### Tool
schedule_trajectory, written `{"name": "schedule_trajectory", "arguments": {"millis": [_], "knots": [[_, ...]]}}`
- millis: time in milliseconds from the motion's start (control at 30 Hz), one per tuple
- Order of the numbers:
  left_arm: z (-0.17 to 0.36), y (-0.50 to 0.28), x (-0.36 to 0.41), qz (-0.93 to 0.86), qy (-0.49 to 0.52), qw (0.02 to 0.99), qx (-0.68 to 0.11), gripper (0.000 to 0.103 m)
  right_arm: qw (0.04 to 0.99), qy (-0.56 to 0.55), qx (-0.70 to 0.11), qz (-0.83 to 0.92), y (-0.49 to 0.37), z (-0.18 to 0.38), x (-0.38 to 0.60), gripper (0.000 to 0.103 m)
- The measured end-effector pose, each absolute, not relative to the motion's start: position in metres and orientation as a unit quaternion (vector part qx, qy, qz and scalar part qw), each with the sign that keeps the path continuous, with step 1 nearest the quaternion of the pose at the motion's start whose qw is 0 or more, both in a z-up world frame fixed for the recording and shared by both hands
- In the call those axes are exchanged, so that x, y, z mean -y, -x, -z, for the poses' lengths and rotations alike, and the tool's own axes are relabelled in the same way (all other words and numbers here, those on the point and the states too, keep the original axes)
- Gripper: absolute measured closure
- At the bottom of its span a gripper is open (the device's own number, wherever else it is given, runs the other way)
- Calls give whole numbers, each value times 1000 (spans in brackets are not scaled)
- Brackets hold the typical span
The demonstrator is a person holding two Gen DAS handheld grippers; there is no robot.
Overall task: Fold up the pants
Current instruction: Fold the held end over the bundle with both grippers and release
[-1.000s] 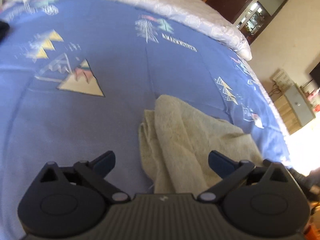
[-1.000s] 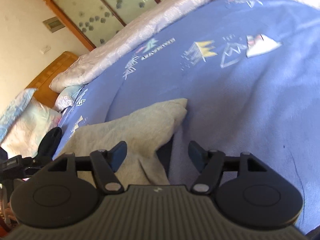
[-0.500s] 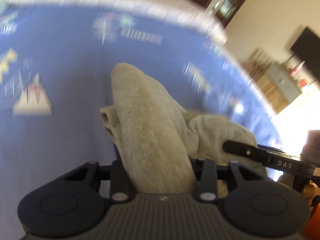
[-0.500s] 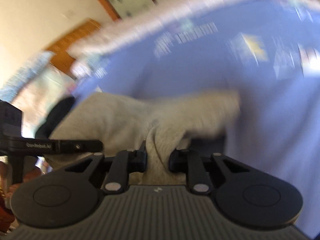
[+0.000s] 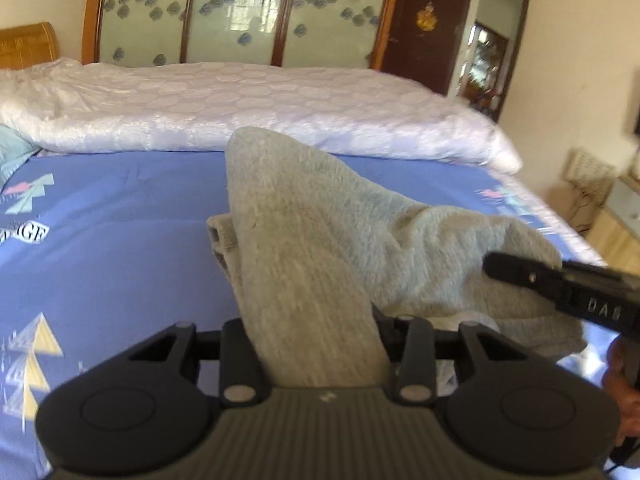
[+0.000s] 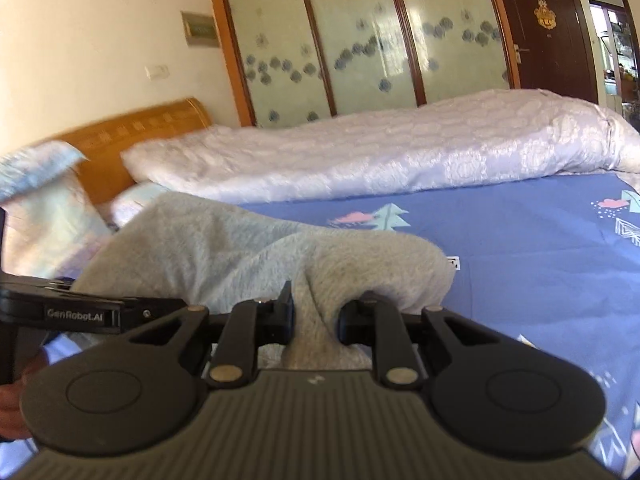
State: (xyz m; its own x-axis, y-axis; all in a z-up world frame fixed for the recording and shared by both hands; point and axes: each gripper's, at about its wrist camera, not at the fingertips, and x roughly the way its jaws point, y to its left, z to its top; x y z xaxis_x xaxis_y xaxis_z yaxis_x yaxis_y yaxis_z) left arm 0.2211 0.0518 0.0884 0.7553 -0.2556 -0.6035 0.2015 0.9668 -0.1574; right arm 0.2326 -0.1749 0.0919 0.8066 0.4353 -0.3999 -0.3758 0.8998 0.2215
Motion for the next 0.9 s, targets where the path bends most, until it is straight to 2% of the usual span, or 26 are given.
{"name": "schedule_trajectory", "arguments": {"millis": [167,233,267,300,333,367,433,467,500,600,700,900], "knots": [[-86,-276,-56,104,46,941,-319,66,952,-59,-206,-218,-282,-97,163,81],[-77,-301,-57,93,44,940,-325,62,951,-71,-213,-214,-297,-90,162,81],[-66,-311,-62,85,43,938,-333,58,948,-81,-227,-208,-308,-82,162,81],[-54,-322,-62,73,38,935,-346,40,944,-94,-247,-197,-320,-70,163,79],[-38,-333,-62,50,27,930,-364,32,939,-106,-273,-182,-332,-55,162,72],[-16,-346,-60,20,11,919,-394,33,929,-117,-314,-158,-343,-33,162,69],[16,-359,-61,-4,2,906,-424,23,895,-142,-410,-102,-365,20,167,61],[22,-356,-65,-10,13,911,-411,12,904,-176,-373,-110,-356,30,177,59],[23,-354,-68,-23,22,913,-407,6,904,-191,-361,-123,-350,33,184,58],[18,-349,-72,-33,46,909,-414,7,902,-199,-362,-127,-338,27,193,56],[0,-340,-65,-56,31,910,-409,12,910,-176,-362,-98,-322,11,194,47],[-41,-287,-52,-68,14,915,-397,14,918,-165,-356,-60,-255,-14,200,47]]}}
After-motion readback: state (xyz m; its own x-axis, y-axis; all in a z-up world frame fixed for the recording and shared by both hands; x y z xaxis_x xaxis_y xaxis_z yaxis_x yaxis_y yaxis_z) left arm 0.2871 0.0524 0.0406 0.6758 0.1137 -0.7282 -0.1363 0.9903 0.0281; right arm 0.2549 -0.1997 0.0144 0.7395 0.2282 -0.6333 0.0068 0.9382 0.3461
